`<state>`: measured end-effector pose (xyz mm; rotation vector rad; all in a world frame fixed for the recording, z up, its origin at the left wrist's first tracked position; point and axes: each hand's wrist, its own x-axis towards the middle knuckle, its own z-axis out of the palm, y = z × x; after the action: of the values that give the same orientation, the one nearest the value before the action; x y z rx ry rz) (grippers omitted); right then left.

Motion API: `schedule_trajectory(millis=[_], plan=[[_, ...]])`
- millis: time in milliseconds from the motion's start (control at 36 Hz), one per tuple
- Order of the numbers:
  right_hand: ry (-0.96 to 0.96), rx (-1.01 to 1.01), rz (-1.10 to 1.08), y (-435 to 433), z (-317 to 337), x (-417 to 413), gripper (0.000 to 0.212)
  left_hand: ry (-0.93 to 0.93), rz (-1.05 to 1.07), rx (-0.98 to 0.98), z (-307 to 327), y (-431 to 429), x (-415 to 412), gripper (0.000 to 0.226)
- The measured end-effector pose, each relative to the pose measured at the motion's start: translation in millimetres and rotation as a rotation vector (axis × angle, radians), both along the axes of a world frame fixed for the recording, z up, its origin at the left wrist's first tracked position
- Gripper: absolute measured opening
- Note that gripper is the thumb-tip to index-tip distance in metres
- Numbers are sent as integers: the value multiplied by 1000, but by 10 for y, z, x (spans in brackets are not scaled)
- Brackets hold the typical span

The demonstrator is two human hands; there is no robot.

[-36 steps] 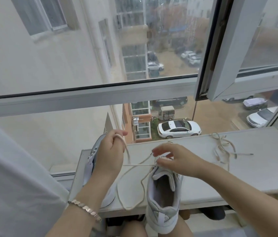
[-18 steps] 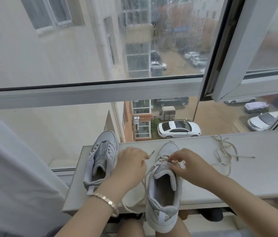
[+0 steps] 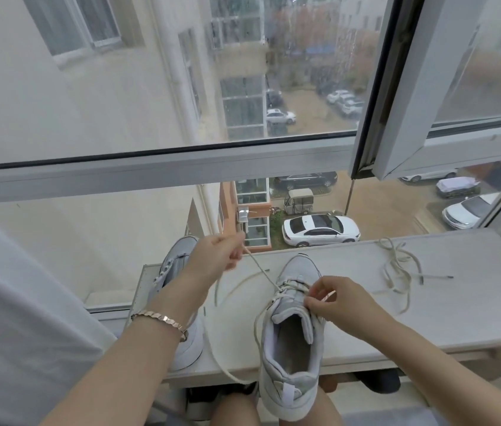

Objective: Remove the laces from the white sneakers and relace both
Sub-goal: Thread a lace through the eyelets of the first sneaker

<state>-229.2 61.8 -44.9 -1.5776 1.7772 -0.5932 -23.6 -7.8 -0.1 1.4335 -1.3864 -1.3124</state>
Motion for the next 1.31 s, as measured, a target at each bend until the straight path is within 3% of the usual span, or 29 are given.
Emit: schedule_trajectory(millis=[83,167,222,333,389,444,556,639,694,861,1000,1139,1306], plan=[[41,-3,33,-9,24,-7,17,282,-46,-135,199,73,-110,43],[19,23,34,-18,69,-50,21,578,-178,-75,328,124,-192,38],[-19,53,25,-20,86,-80,22,441,-217,-75,332,143,-256,38],[-35,58,41,-2,103,-103,16,-256,-407,-113,242,185,-392,34],[-42,51,43,11,123,-104,14,-373,-451,-89,173,216,-430,35],[-43,48,54,32,134,-95,12,-283,-401,-85,185,243,-450,34],[-125,-118,57,69,162,0,7,81,-263,-165,366,252,-436,40],[-294,-156,86,76,263,113,41,266,-263,-211,496,238,-428,41],[-395,-132,134,56,377,208,42,311,-290,-206,550,236,-441,38],[-557,-241,84,-18,570,393,10,101,-277,-382,530,224,-435,30],[-513,-330,13,-35,585,420,20,66,-310,-398,470,238,-400,26],[-558,-409,50,-88,620,468,10,19,-336,-365,422,235,-398,23],[-674,-249,88,-137,569,224,32,-150,22,-389,265,24,-191,22]])
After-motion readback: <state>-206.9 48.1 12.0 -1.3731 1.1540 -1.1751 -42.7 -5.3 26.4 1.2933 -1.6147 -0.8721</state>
